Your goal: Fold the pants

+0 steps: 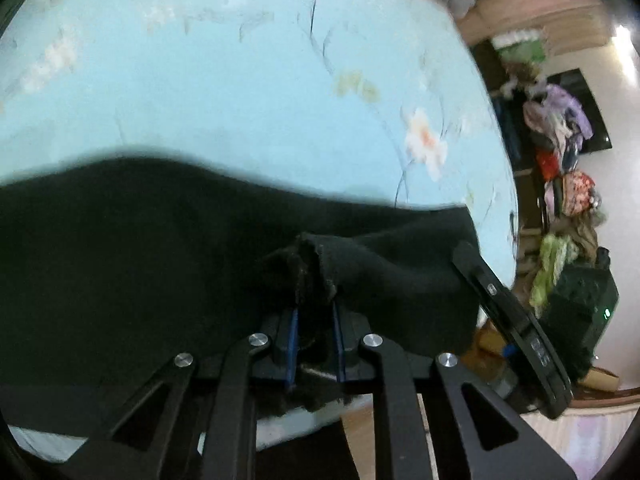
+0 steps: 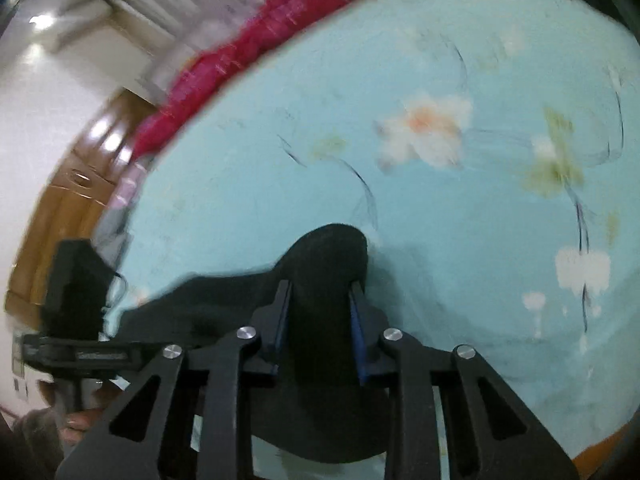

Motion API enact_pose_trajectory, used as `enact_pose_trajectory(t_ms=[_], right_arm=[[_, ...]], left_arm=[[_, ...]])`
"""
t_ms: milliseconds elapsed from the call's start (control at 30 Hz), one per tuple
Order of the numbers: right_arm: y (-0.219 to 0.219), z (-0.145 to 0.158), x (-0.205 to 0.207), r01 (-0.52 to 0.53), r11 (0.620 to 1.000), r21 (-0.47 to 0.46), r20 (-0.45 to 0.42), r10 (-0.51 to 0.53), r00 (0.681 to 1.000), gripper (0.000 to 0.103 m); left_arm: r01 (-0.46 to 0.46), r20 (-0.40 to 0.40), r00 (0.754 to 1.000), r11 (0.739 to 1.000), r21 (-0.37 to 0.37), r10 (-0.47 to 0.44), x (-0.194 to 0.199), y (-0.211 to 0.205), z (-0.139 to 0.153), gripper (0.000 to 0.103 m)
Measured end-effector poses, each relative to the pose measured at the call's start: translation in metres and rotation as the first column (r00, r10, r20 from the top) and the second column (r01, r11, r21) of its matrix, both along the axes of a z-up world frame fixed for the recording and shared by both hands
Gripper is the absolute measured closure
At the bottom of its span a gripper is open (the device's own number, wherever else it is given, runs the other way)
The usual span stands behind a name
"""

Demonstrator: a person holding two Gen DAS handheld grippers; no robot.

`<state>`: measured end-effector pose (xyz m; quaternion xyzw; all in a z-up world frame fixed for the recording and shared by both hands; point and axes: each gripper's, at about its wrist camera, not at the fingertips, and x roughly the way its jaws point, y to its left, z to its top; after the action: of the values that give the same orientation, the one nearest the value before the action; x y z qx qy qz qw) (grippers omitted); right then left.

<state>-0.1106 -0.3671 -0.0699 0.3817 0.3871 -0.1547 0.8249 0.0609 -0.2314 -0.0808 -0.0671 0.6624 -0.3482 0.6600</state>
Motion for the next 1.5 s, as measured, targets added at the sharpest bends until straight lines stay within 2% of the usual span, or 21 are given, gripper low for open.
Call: enact_pose_trajectory(t_ms=[67, 133, 167, 300, 333, 400, 433, 467, 533, 600, 700, 767, 867, 1000, 1067, 1167, 1267, 1367, 1400, 1433, 1500], right_arm=[[-0.001, 0.001, 0.001, 0.006, 1.0, -0.016, 0.005, -0.006, 1.0, 0.075], [-0.004, -0.031, 0.008, 0.002, 1.0, 0.003, -0.123, -0.002, 0.992, 0.068], [-0.004, -0.048, 0.009, -0.003, 1.0, 0.007, -0.168, 0.004, 0.986, 0.068], [-0.013, -0.021, -0.012, 0.089, 0.993, 0.078, -0.083, -0.082, 0.993, 0.063], [-0.012, -0.008, -0.02, 0.091, 0.994, 0.067, -0.035, -0.088, 0.995, 0.063], [-0.003, 0.018, -0.036, 0.067, 0.997, 0.04, 0.092, -0.071, 0.993, 0.063], [0.005, 0.024, -0.041, 0.049, 0.998, 0.029, 0.125, -0.052, 0.991, 0.063], [0.014, 0.021, -0.042, 0.019, 0.999, 0.041, 0.136, -0.024, 0.99, 0.063], [0.021, -0.002, -0.04, -0.007, 0.995, 0.104, 0.101, -0.003, 0.995, 0.064], [0.026, -0.04, -0.038, 0.003, 0.984, 0.176, 0.0, -0.003, 1.0, 0.07], [0.021, -0.022, -0.04, 0.027, 0.982, 0.185, 0.036, -0.034, 0.999, 0.069], [0.016, 0.001, -0.038, 0.021, 0.993, 0.115, 0.08, -0.03, 0.996, 0.068], [0.014, 0.014, -0.025, 0.0, 0.996, 0.09, 0.112, -0.01, 0.994, 0.068], [0.012, 0.001, -0.009, 0.013, 0.995, 0.101, 0.089, -0.022, 0.996, 0.068], [0.006, -0.017, -0.012, 0.045, 0.986, 0.162, 0.076, -0.058, 0.995, 0.068], [0.002, -0.047, -0.011, 0.077, 0.976, 0.205, 0.016, -0.082, 0.997, 0.071], [0.0, -0.027, -0.021, 0.109, 0.963, 0.245, 0.059, -0.127, 0.99, 0.069], [0.012, -0.002, -0.041, 0.077, 0.981, 0.181, 0.139, -0.103, 0.985, 0.062], [0.016, -0.004, -0.047, 0.085, 0.981, 0.172, 0.137, -0.109, 0.984, 0.052], [0.018, -0.009, -0.049, 0.095, 0.98, 0.174, 0.118, -0.116, 0.986, 0.048], [0.021, -0.036, -0.049, 0.108, 0.972, 0.207, 0.062, -0.123, 0.99, 0.048]], left_arm=[[-0.004, 0.064, 0.998, 0.997, 0.072, -0.001, 0.005, -0.005, -0.005, 0.087], [0.034, 0.083, 0.995, 0.99, 0.138, -0.046, 0.006, -0.014, -0.02, 0.086], [0.033, 0.084, 0.995, 0.991, 0.129, -0.044, 0.006, -0.012, -0.016, 0.084], [0.029, 0.033, 0.999, 0.999, 0.039, -0.031, 0.005, 0.013, 0.011, 0.087], [0.021, 0.022, 1.0, 1.0, 0.009, -0.021, 0.002, 0.02, 0.016, 0.083], [0.013, 0.015, 1.0, 1.0, -0.017, -0.013, -0.004, 0.026, 0.02, 0.066], [0.012, 0.013, 1.0, 1.0, -0.018, -0.011, -0.01, 0.028, 0.017, 0.057], [0.022, 0.014, 1.0, 1.0, -0.002, -0.022, -0.015, 0.026, 0.011, 0.056], [0.068, 0.005, 0.998, 0.993, 0.097, -0.069, -0.03, 0.017, -0.013, 0.058], [0.088, 0.07, 0.993, 0.991, 0.102, -0.095, -0.041, 0.016, -0.014, 0.058], [0.127, 0.072, 0.989, 0.989, 0.082, -0.133, -0.048, 0.025, 0.004, 0.061], [0.088, 0.09, 0.992, 0.995, 0.036, -0.091, -0.045, 0.035, 0.018, 0.061], [0.032, 0.128, 0.991, 0.999, 0.011, -0.033, -0.035, 0.043, 0.034, 0.061], [-0.014, 0.1, 0.995, 0.999, -0.05, 0.019, -0.014, 0.025, 0.049, 0.057], [-0.01, 0.084, 0.996, 1.0, -0.024, 0.012, -0.011, 0.007, 0.041, 0.051], [0.015, 0.119, 0.992, 0.977, 0.214, -0.042, 0.001, -0.024, -0.009, 0.051], [0.003, 0.131, 0.991, 0.988, 0.156, -0.024, -0.003, -0.012, -0.004, 0.055], [0.023, 0.075, 0.997, 0.997, 0.076, -0.029, -0.01, 0.006, 0.01, 0.049], [0.019, 0.097, 0.995, 0.997, 0.081, -0.026, -0.013, 0.012, 0.009, 0.046], [-0.003, 0.127, 0.992, 0.991, 0.134, -0.015, -0.015, 0.015, 0.001, 0.044], [0.017, 0.145, 0.989, 0.987, 0.157, -0.04, -0.017, 0.016, -0.015, 0.043]])
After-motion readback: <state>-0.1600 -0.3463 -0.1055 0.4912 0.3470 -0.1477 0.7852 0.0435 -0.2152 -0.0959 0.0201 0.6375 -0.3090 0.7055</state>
